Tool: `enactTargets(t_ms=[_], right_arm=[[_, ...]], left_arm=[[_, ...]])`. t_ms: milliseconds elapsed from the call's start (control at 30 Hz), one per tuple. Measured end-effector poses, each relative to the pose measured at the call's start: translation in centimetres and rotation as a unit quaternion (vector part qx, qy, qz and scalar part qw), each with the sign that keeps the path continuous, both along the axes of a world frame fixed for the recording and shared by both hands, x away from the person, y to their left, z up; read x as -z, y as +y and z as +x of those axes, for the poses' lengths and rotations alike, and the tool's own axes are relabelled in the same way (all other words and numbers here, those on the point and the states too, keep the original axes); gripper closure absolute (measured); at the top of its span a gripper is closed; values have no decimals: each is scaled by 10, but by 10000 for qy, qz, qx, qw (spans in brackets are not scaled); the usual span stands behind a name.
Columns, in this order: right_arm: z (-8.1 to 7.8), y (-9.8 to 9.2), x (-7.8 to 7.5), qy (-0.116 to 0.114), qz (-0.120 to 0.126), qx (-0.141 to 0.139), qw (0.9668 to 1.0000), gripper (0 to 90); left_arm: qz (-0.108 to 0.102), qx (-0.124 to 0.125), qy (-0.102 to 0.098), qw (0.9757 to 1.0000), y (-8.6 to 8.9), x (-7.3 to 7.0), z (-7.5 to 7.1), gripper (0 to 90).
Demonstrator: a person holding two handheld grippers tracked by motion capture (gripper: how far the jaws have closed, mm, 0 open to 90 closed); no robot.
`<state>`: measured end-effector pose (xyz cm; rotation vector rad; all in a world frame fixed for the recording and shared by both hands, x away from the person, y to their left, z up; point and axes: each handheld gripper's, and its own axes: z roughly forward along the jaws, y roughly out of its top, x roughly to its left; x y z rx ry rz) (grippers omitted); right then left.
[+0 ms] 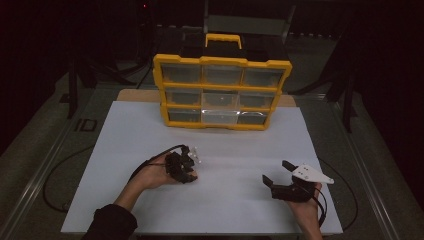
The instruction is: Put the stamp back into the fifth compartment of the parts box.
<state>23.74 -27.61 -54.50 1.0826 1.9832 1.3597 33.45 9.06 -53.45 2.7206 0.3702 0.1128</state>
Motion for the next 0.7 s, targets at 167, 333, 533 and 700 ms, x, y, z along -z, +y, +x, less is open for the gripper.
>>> enactTargets(t_ms=[167, 333, 533, 700], right_arm=[[0, 0, 0, 9, -11, -5, 10000, 74], [0, 1, 0, 11, -10, -17, 10000, 74], [0, 1, 1, 19, -10, -31, 10000, 74], [0, 2, 1, 36, -23, -49, 10000, 74]], left_arm=[[-61, -106, -87, 9999, 2, -6, 0, 667], [-192, -280, -119, 9994, 5, -13, 2, 667], [-229, -352, -138, 9990, 6, -17, 2, 667], [-274, -445, -152, 9985, 8, -21, 3, 666]])
